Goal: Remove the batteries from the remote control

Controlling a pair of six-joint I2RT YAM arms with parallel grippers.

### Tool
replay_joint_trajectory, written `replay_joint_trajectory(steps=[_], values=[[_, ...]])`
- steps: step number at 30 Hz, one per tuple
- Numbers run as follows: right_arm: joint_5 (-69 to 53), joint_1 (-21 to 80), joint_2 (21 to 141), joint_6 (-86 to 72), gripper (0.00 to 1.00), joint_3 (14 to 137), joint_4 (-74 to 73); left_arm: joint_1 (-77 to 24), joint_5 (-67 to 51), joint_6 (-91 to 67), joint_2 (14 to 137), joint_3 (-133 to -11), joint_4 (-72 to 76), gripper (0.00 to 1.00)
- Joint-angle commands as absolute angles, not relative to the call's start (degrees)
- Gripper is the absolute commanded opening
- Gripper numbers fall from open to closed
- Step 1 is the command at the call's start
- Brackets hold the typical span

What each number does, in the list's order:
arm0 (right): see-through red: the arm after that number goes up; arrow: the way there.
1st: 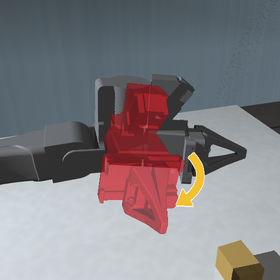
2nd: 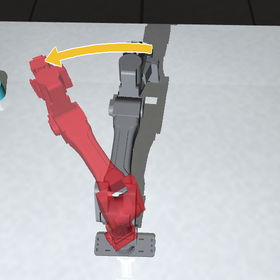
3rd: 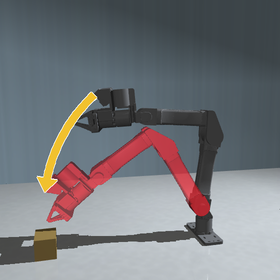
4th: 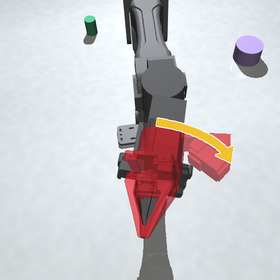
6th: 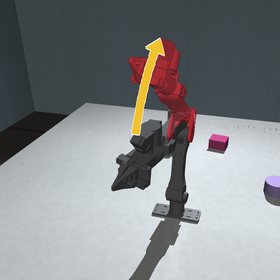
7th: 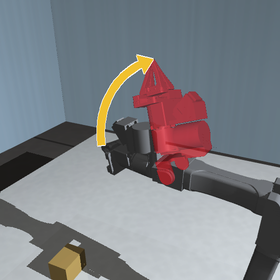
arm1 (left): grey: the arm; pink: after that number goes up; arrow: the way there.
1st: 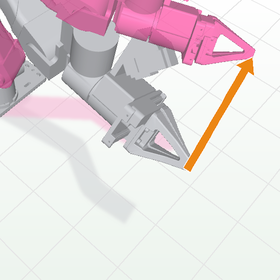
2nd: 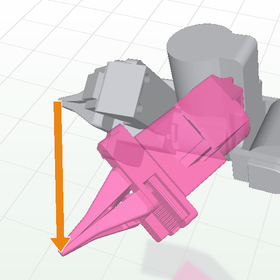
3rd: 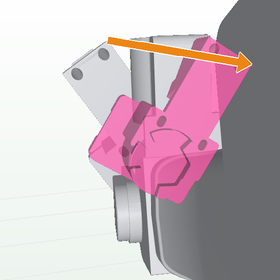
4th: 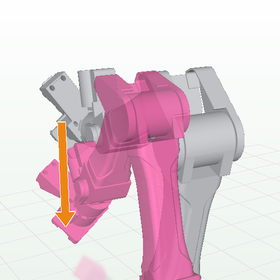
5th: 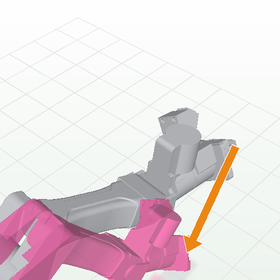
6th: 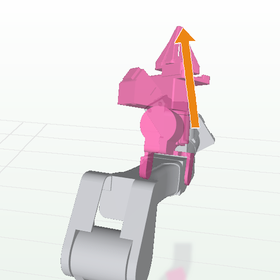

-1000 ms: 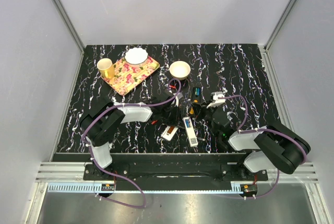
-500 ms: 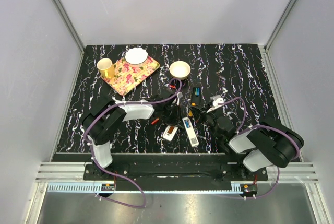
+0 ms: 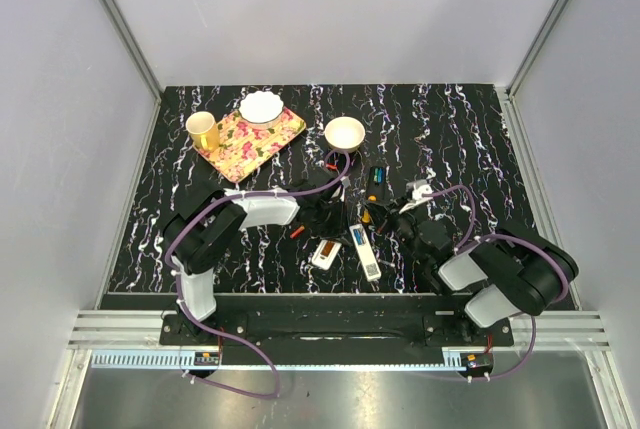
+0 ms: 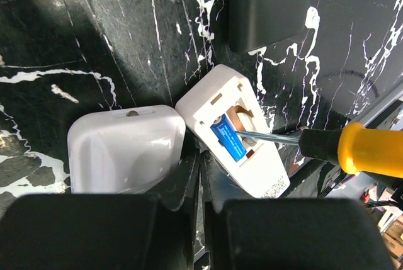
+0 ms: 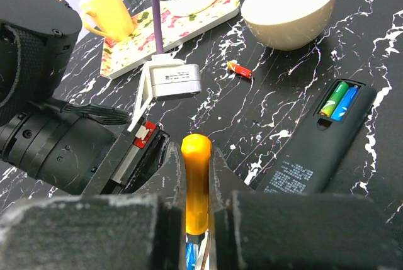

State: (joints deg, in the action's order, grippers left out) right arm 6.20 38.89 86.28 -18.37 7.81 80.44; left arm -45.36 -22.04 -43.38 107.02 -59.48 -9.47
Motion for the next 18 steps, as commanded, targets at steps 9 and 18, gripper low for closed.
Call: replay_joint_trajectory(steps=[9,18], values=[[-5.17,34.72,90.44,-26.1,0.0,10.11,88.24,-45.26,-22.06,-44.21,108.28,-63.54,-6.33,0.07],[-15.03,28.13,94.57,-32.52,0.0,13.18,88.42,-45.26,-22.24,-44.38,109.77,-64.95,-6.33,0.06]])
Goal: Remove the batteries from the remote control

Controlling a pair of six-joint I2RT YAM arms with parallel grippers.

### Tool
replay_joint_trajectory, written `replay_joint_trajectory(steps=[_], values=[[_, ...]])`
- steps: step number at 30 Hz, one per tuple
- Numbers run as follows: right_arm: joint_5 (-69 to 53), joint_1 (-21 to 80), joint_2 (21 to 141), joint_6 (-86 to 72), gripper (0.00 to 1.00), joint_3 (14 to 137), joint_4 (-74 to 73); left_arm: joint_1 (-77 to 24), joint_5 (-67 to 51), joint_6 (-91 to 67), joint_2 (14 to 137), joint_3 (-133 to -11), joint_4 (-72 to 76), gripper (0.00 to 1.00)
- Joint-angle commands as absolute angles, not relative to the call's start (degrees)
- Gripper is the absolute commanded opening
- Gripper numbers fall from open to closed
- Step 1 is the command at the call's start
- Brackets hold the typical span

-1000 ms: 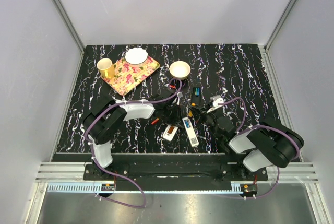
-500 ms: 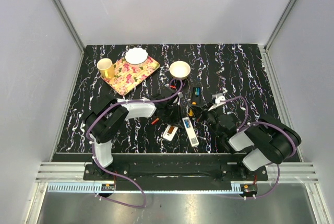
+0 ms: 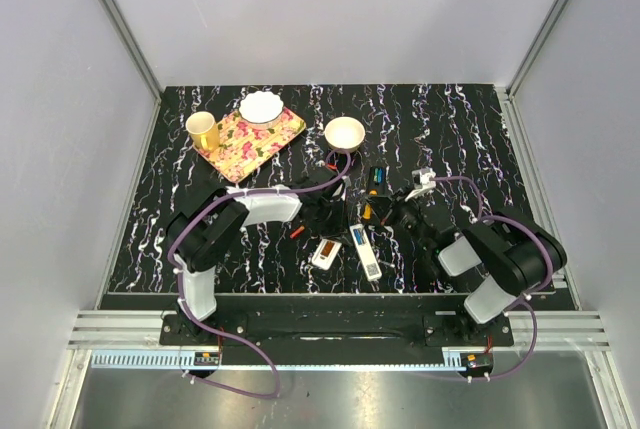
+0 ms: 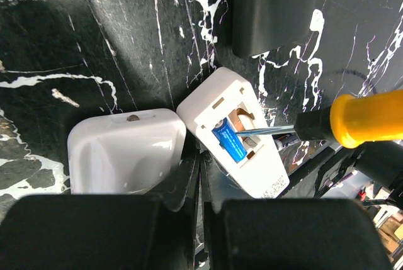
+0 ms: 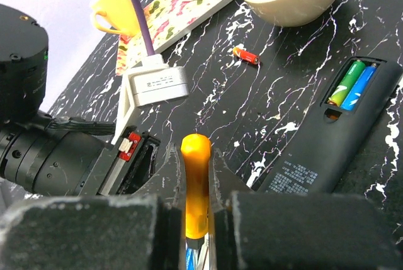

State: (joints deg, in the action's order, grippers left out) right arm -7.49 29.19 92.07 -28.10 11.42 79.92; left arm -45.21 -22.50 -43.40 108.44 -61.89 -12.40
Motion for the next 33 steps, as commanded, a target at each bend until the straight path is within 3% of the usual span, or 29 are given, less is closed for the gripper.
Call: replay_joint_trajectory(steps=[1,16,29,32,33], values=[[-15.55,27.69,95.01,-33.56,0.0,13.44,88.33,-45.18,-22.24,-44.3,109.86,-65.13,-6.42,0.06],[-22.15,22.67,102.04,-46.31,0.0,18.98,88.42,-45.26,-22.94,-44.47,111.71,-67.15,-6.59,0.05],[-21.79,22.5,101.87,-48.43,0.0,17.58,87.8,-45.26,-22.15,-42.72,109.87,-65.92,-6.59,0.05],[-21.88,22.59,99.24,-47.99,0.0,17.66,86.67,-45.26,-20.22,-40.35,106.27,-65.3,-6.5,0.1],[-21.88,22.5,98.45,-47.47,0.0,18.01,85.79,-45.26,-19.87,-38.6,104.0,-65.22,-6.59,0.18]])
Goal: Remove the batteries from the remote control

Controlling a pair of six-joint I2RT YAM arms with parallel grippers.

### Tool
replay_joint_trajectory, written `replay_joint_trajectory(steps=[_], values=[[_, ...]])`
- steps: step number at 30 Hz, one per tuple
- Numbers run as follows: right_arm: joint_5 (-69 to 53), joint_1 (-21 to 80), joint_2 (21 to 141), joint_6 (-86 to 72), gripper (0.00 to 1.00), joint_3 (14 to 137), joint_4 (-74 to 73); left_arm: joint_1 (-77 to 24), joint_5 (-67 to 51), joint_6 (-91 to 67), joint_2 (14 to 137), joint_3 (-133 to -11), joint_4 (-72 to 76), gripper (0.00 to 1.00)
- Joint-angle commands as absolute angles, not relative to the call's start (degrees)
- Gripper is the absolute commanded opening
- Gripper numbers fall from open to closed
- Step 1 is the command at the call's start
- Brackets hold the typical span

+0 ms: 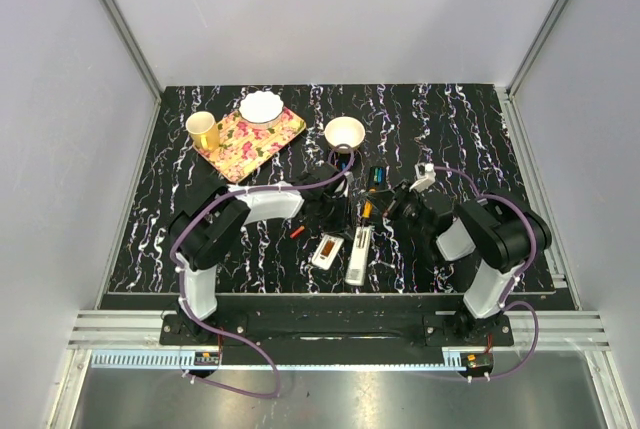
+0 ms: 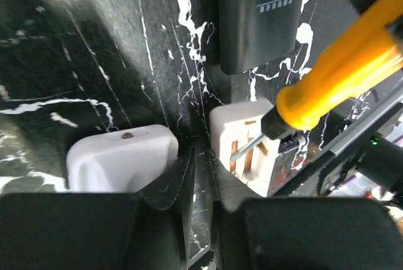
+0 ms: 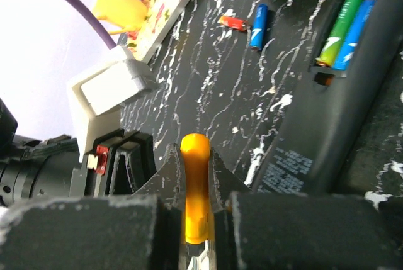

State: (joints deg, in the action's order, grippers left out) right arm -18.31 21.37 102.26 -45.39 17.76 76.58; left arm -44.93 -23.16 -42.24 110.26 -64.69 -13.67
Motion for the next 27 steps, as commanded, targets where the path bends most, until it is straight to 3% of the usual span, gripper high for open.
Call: replay_joint_trajectory(steps=[1,3,4,7,9,19,27], values=[[-22.06,22.41,96.52,-47.03,0.0,18.8,83.43,-45.26,-18.99,-38.06,102.58,-65.13,-6.59,0.24],[-21.89,22.41,94.14,-45.28,0.0,19.86,80.09,-45.18,-18.2,-35.79,98.2,-65.13,-6.59,0.36],[-21.62,22.41,91.52,-44.39,0.0,20.99,75.8,-45.26,-16.98,-35.34,96.61,-64.95,-6.59,0.53],[-20.04,22.41,85.72,-40.18,0.0,23.19,67.63,-45.26,-14.95,-33.31,90.28,-64.34,-6.68,0.7],[-18.55,22.5,82.63,-36.85,0.0,24.25,63.39,-45.18,-14.07,-32.18,86.07,-63.99,-7.47,0.75],[-10.65,22.41,66.02,-28.39,0.0,25.14,43.87,-45.09,-9.14,-31.11,75.94,-57.05,-6.95,0.79],[2.17,22.24,58.64,-25.84,0.0,24.7,32.01,-46.31,-2.03,-30.32,87.24,-64.23,-13.0,0.81]])
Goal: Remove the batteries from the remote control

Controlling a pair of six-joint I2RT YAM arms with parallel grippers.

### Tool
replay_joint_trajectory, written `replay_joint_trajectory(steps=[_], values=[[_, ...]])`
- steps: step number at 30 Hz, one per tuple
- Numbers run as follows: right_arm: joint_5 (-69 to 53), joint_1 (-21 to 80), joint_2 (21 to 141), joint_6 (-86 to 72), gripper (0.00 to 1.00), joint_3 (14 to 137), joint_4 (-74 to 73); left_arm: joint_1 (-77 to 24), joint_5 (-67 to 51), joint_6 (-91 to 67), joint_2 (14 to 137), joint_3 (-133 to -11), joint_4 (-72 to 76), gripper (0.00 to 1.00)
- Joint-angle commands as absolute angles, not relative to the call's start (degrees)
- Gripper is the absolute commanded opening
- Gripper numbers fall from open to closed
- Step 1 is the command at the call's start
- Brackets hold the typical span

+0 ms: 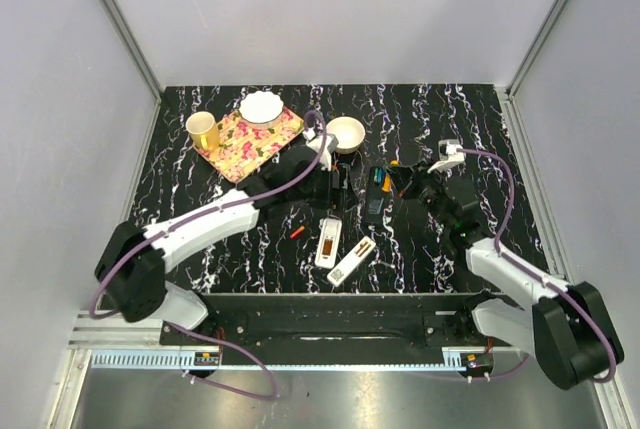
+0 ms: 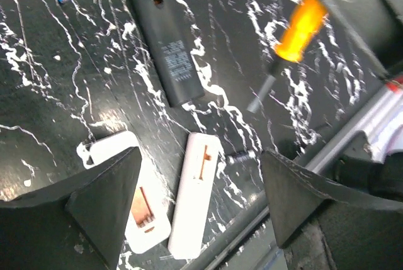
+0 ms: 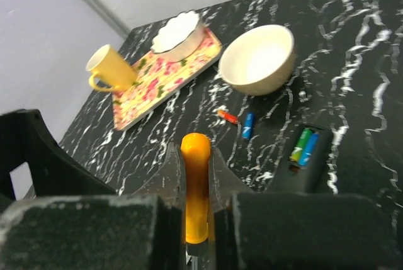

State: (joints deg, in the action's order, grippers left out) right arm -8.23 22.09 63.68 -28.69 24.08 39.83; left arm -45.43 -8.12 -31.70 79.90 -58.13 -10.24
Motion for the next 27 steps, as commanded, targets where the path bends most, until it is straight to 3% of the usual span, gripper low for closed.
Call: replay_joint_trajectory(steps=[1,10,18,27], values=[[6.98,22.24,55.84,-25.75,0.0,24.87,27.99,-47.45,-0.19,-29.97,89.28,-67.9,-14.31,0.82],[27.06,22.15,36.75,-22.42,0.0,23.03,12.66,-52.91,9.66,-27.25,115.03,-91.99,-25.22,0.83],[28.83,22.06,31.11,-20.74,0.0,23.03,8.53,-53.7,14.94,-26.27,127.25,-103.35,-32.33,0.83],[27.25,22.06,31.03,-21.71,0.0,22.85,8.53,-53.35,16.0,-26.89,136.4,-113.99,-37.97,0.74]])
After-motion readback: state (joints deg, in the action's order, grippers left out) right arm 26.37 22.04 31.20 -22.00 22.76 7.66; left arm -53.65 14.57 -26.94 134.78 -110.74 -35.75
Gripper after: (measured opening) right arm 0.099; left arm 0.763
